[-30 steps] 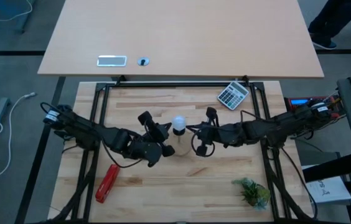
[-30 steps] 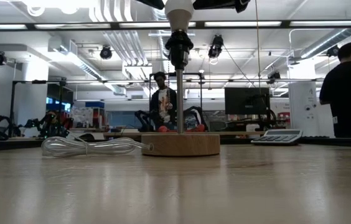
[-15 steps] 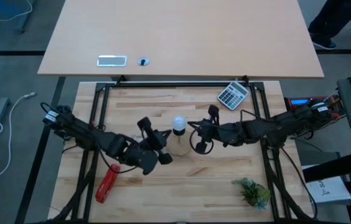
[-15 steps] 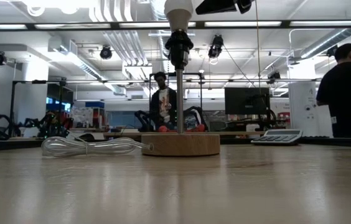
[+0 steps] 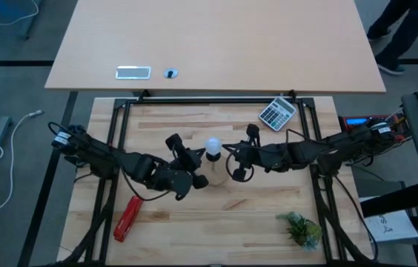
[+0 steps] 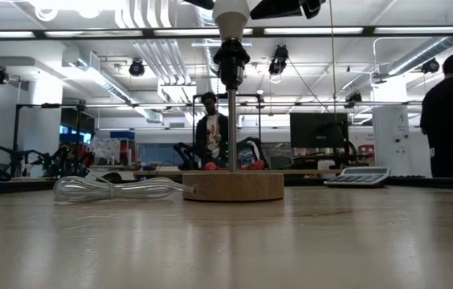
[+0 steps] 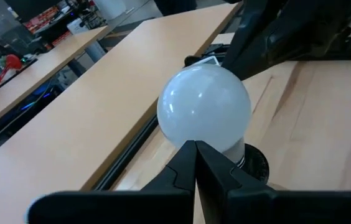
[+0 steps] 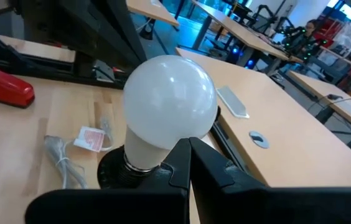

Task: Screw lightbulb
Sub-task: Insert the lightbulb into the brown lamp

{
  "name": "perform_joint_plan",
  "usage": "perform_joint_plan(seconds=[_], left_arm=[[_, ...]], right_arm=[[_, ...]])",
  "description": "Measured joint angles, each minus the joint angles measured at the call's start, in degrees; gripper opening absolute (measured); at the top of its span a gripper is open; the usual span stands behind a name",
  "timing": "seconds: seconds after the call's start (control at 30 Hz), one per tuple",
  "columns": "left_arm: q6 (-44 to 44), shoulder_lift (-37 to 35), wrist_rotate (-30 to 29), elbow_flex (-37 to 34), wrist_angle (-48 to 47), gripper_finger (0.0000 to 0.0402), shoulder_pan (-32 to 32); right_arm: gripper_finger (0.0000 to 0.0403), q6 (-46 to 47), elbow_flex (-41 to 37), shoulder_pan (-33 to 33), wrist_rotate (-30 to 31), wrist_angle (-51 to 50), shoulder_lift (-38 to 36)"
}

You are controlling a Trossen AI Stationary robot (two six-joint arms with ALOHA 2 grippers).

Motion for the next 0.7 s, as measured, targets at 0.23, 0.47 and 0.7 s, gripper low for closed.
perform_joint_plan(seconds=[0.23,0.47,0.7], left_arm=[[-0.43,0.0,-0.36,-0.03,-0.31,0.0,0.59],[-0.72,0.0,-0.21,-0.03,-0.12,0.0,1.6],[-0.94,0.0,-0.21,-0.03,-0.68,0.0,1.85]], right_arm=[[0.0,0.64,0.0,0.09,-3.09,0.09,0.0],[0.0,0.89,0.0,0.31,-6.74,0.62,0.0],[0.0,1.57,0.0,0.24,-7.72,0.59,0.04]])
